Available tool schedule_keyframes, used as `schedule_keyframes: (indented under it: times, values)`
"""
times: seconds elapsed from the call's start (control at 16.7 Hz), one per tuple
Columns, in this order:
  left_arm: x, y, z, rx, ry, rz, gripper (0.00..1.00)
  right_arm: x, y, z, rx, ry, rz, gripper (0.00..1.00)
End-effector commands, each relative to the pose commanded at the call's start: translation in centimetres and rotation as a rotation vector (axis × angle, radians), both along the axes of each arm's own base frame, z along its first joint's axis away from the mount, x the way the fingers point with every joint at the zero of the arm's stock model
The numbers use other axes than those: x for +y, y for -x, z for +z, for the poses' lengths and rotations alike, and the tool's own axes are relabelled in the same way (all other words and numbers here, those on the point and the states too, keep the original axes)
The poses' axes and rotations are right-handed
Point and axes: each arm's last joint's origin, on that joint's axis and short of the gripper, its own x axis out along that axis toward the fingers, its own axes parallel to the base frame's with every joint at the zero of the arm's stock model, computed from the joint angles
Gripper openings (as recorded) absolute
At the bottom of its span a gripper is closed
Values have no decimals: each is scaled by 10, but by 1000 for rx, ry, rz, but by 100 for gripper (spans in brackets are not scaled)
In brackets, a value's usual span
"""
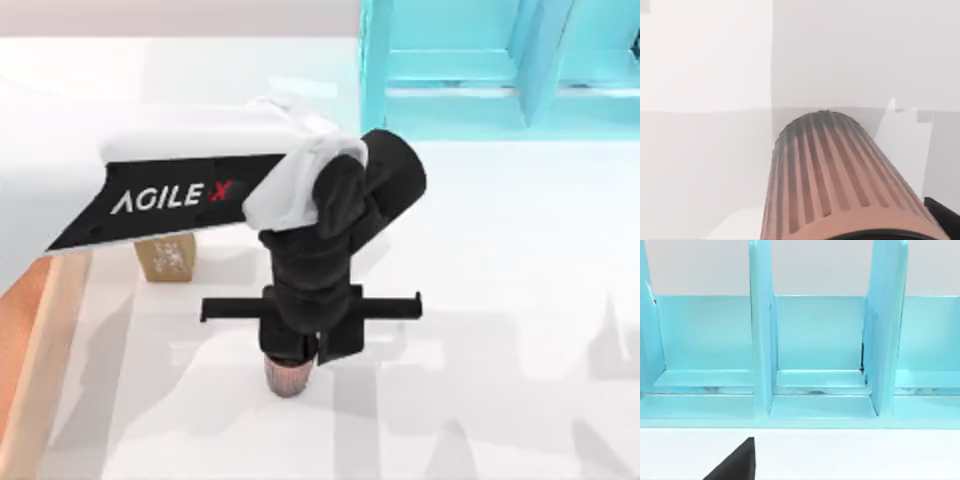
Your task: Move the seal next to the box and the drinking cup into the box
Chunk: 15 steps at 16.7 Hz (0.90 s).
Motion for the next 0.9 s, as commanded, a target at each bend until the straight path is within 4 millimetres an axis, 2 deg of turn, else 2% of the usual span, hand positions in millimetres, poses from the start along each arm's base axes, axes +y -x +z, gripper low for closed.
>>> schedule_keyframes:
  times: [0.12,0.48,0.6,0.9]
  values:
    - [16,-4,18,-3,2,-2,0,0,0,0,0,0,0,100]
    - [87,-1,87,2,-1,1,0,0,0,0,0,0,0,100]
    - [95,0,94,1,1,2,0,0,0,0,0,0,0,100]
    - [97,-2,94,1,0,-3,0,0,0,0,0,0,0,100]
